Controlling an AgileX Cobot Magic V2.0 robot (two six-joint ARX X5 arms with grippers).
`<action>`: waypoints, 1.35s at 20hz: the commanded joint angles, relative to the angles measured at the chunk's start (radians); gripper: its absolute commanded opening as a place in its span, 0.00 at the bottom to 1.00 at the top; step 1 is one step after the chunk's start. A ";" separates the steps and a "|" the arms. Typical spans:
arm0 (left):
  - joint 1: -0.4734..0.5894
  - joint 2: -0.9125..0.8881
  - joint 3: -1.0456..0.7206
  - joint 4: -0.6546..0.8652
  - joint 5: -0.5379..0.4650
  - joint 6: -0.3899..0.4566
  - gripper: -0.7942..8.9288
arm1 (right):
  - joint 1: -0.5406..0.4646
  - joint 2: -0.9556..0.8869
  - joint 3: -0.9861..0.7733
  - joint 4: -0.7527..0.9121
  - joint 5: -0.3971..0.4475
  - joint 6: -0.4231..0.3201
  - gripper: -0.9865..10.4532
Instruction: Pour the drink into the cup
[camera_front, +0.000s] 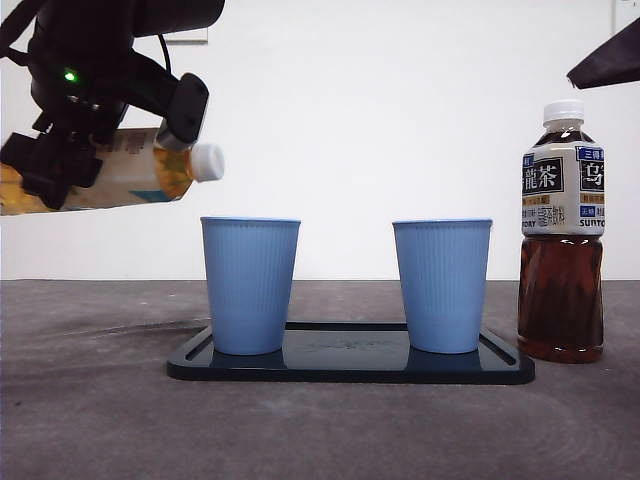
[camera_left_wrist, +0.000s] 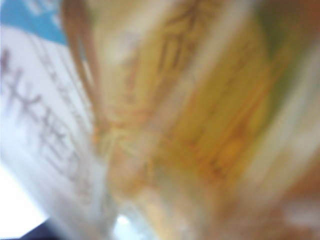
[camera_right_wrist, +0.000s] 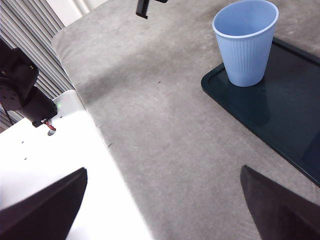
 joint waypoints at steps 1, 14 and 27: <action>-0.008 -0.043 0.037 0.013 0.053 -0.212 0.26 | 0.007 0.003 0.016 0.004 -0.003 -0.008 0.51; 0.197 -0.402 -0.082 0.186 0.811 -0.908 0.27 | 0.006 0.003 0.016 -0.030 0.017 0.003 0.51; 0.235 -0.382 -0.502 0.743 0.834 -0.996 0.27 | 0.007 0.003 0.016 -0.032 0.023 0.068 0.51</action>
